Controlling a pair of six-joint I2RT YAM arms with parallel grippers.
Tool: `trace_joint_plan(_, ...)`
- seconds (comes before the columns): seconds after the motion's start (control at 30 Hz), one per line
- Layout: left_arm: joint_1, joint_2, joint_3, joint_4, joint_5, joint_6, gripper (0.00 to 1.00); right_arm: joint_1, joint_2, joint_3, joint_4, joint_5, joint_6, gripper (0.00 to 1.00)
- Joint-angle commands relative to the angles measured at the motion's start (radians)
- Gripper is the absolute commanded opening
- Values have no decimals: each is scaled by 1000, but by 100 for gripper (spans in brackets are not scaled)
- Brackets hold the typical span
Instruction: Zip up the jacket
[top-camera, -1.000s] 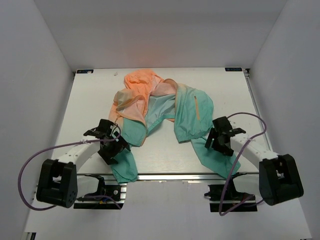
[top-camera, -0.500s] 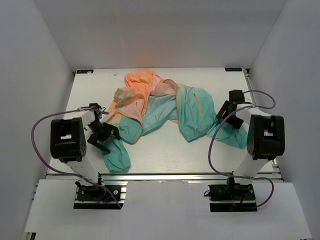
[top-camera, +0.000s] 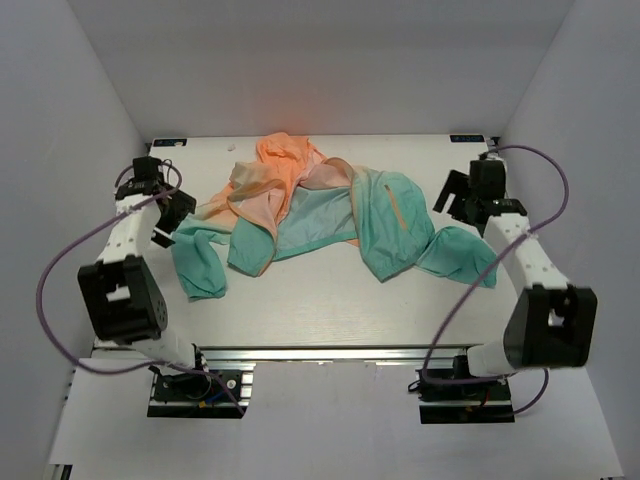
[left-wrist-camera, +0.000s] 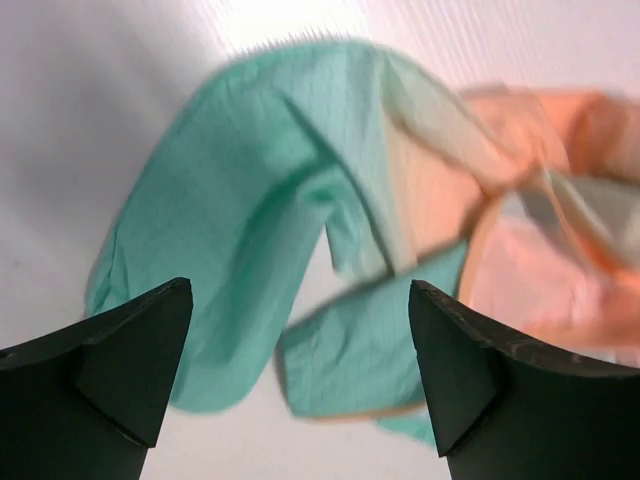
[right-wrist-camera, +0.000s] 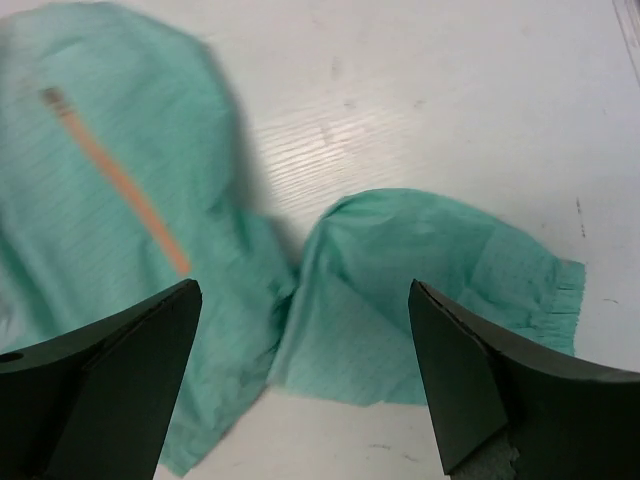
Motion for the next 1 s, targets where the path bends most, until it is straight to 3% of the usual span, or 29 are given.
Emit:
trace_joint_plan(0.0,-9,-219,-155,81,131,106,98,195,-192,-92,29,-84,-114,89)
trace_joint_plan(0.13,-48,-333,-239,82,177,139,98,458,-212,-120,-5,-108,-149,89)
trace_joint_plan(0.37,-285,-313,-325,88,183,137,98,544,-16,-139,29,-228,-170,75)
trace_joint_plan(0.53,-293,-286,-375,131,240,140,98,578,150,-91,6,-216,-159,67)
trace_joint_plan(0.63,-293,-304,-386,131,231,143,98,583,176,-91,14,-127,-136,52)
trace_joint_plan(0.67,-295,-309,-386,129,226,148,98,583,185,-94,14,-115,-127,39)
trace_joint_plan(0.83,-295,-347,-383,105,199,152,98,584,195,-125,53,-104,-133,33)
trace_joint_plan(0.93,-293,-361,-386,94,200,154,98,584,195,-126,43,-87,-133,16)
trace_joint_plan(0.97,-295,-370,-388,92,199,154,98,584,190,-122,38,-90,-133,2)
